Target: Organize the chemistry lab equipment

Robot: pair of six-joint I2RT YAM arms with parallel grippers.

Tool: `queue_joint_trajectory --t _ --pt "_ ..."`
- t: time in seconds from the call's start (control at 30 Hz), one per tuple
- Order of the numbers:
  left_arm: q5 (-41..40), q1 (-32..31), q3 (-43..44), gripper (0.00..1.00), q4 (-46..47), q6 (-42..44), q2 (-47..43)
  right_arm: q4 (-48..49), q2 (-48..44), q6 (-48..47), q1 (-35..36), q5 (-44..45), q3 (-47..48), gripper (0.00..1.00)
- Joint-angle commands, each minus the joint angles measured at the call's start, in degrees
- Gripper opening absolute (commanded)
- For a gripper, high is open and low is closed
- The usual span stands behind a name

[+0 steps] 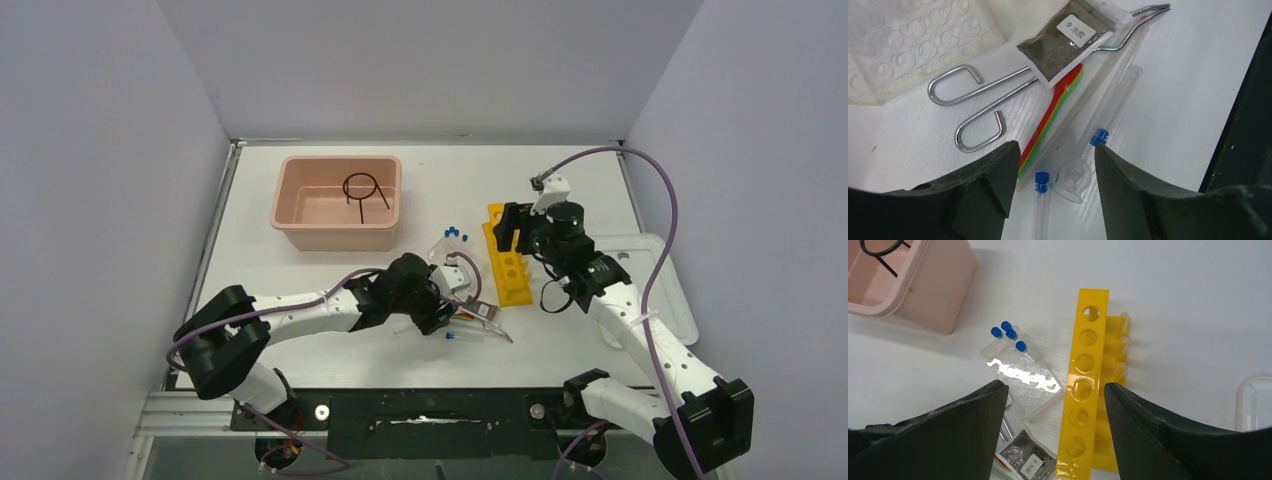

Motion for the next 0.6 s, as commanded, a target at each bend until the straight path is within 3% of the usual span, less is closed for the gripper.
queue_joint_trajectory --t 0.0,0.13,0.2,0.27,0.57 --pt "3.1 -0.2 4.6 0.56 2.9 5.3 1.3 0.0 0.3 -2.1 -1.5 1.5 2.9 0.72" --pt "5.0 -0.2 6.2 0.55 2.7 6.2 3.9 -0.2 0.8 -2.7 -2.5 0.3 2.6 0.72" --pt "5.3 -0.2 6.9 0.4 2.1 6.8 5.5 -0.3 1.0 -3.0 -3.0 -0.1 2.5 0.72" --pt "6.3 -0.1 7.4 0.35 1.8 7.0 6.6 -0.1 1.1 -3.5 -3.4 -0.6 2.3 0.73" --pt "11.0 0.0 8.2 0.5 -1.1 7.4 5.7 0.8 2.0 -3.5 -6.4 -3.6 1.5 0.73"
